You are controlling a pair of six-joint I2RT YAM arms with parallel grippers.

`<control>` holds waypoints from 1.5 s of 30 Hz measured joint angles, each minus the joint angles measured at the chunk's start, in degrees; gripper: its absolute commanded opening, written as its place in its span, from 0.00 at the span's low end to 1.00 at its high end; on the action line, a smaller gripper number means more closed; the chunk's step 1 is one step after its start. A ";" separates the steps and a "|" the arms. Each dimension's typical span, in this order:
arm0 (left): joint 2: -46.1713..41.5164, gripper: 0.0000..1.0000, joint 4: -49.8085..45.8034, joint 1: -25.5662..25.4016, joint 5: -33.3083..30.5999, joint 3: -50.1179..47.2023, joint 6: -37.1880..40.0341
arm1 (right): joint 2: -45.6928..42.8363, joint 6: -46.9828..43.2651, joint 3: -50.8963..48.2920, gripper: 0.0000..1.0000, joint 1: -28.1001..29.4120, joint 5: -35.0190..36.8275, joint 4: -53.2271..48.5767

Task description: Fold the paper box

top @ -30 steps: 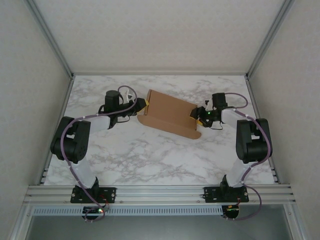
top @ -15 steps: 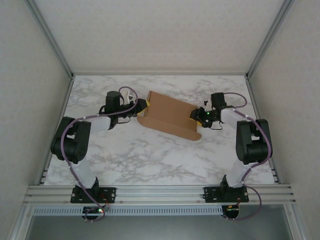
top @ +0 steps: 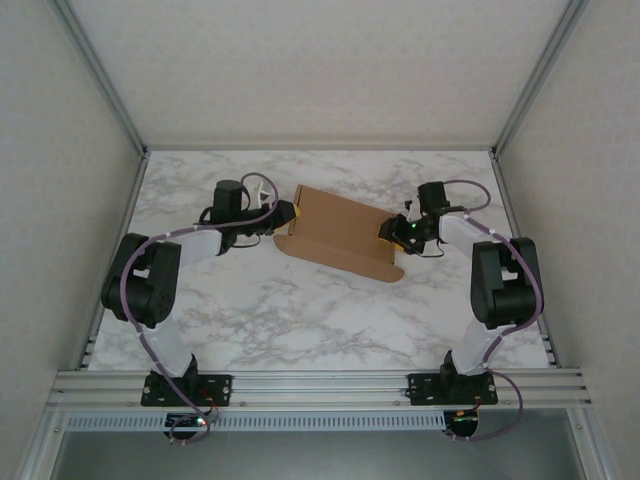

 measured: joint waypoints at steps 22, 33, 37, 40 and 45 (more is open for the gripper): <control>2.38 0.57 -8.87 -0.68 -0.57 1.97 7.41 | 2.51 -4.74 4.24 0.47 0.42 2.14 -5.57; 2.32 0.58 -9.09 -0.26 -3.23 1.66 6.29 | 2.47 -3.17 2.36 0.38 0.07 1.29 -1.18; 2.32 0.58 -8.31 0.52 -2.99 -0.20 4.24 | 1.70 -2.14 -0.04 0.35 -0.39 -0.15 2.40; 2.32 0.61 -8.13 0.52 -2.97 -0.92 2.99 | 1.66 -1.51 -1.16 0.33 -1.18 -1.88 4.11; 2.32 0.63 -8.17 0.70 -2.99 -0.92 2.84 | 1.60 -0.63 -2.14 0.29 -1.86 -3.30 5.70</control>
